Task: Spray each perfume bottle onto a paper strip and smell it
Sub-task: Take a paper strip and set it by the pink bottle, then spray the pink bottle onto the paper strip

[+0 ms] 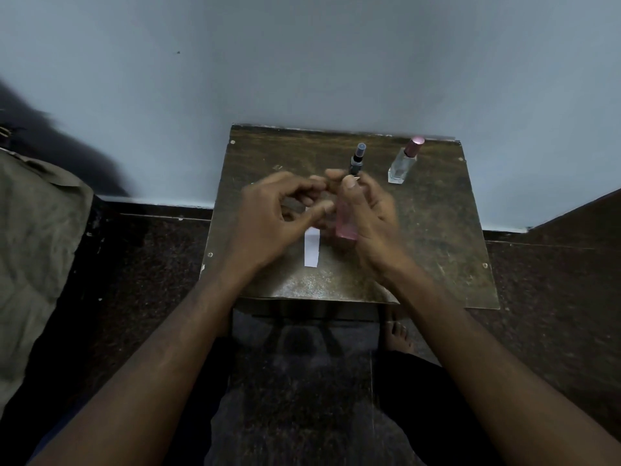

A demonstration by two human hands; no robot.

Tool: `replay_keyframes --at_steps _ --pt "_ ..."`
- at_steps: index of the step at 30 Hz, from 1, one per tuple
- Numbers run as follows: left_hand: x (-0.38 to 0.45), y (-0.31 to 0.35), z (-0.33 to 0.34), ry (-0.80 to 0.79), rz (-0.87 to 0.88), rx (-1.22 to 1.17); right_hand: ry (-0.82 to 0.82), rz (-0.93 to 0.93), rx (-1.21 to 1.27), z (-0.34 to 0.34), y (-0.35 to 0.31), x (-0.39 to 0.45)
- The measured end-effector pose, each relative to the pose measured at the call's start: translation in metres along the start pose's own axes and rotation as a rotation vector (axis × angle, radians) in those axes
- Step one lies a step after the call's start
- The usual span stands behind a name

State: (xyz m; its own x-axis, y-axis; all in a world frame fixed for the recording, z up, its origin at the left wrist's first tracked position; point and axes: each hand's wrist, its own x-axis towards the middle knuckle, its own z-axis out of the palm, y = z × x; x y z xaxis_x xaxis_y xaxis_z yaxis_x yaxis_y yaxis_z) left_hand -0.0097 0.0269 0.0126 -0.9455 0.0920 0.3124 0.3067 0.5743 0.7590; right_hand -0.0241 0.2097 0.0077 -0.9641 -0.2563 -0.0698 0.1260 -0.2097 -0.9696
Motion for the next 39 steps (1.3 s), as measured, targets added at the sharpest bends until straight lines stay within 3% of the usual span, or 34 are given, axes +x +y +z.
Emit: replay_keyframes --at_steps 3,7,10,15,22,26,28,35,39 --pt "0.0 -0.016 0.004 0.012 -0.013 0.282 0.096 -0.046 -0.148 -0.01 -0.005 -0.005" --pt "-0.005 -0.025 0.014 -0.093 -0.082 0.508 0.232 0.031 -0.573 -0.026 0.002 -0.006" --pt "-0.008 -0.023 0.016 -0.182 -0.116 0.594 0.249 0.068 -0.834 -0.031 0.005 -0.005" --pt "-0.01 -0.02 0.018 -0.19 -0.125 0.596 0.285 -0.073 -1.207 -0.032 0.002 -0.008" --pt "-0.006 -0.021 0.022 -0.138 -0.157 0.549 0.324 -0.006 -0.98 -0.033 -0.002 -0.002" --pt "-0.003 -0.019 0.026 -0.109 -0.153 0.484 0.34 0.095 -0.466 -0.037 -0.005 -0.001" --pt "-0.002 -0.019 0.026 -0.083 -0.16 0.375 0.329 0.111 -0.329 -0.04 -0.01 -0.001" --pt "-0.008 -0.005 0.014 0.031 -0.232 0.065 0.227 -0.022 -0.508 -0.051 -0.006 -0.022" --pt "-0.035 0.01 0.006 0.073 -0.186 0.055 0.265 -0.171 -0.577 -0.053 -0.006 -0.048"
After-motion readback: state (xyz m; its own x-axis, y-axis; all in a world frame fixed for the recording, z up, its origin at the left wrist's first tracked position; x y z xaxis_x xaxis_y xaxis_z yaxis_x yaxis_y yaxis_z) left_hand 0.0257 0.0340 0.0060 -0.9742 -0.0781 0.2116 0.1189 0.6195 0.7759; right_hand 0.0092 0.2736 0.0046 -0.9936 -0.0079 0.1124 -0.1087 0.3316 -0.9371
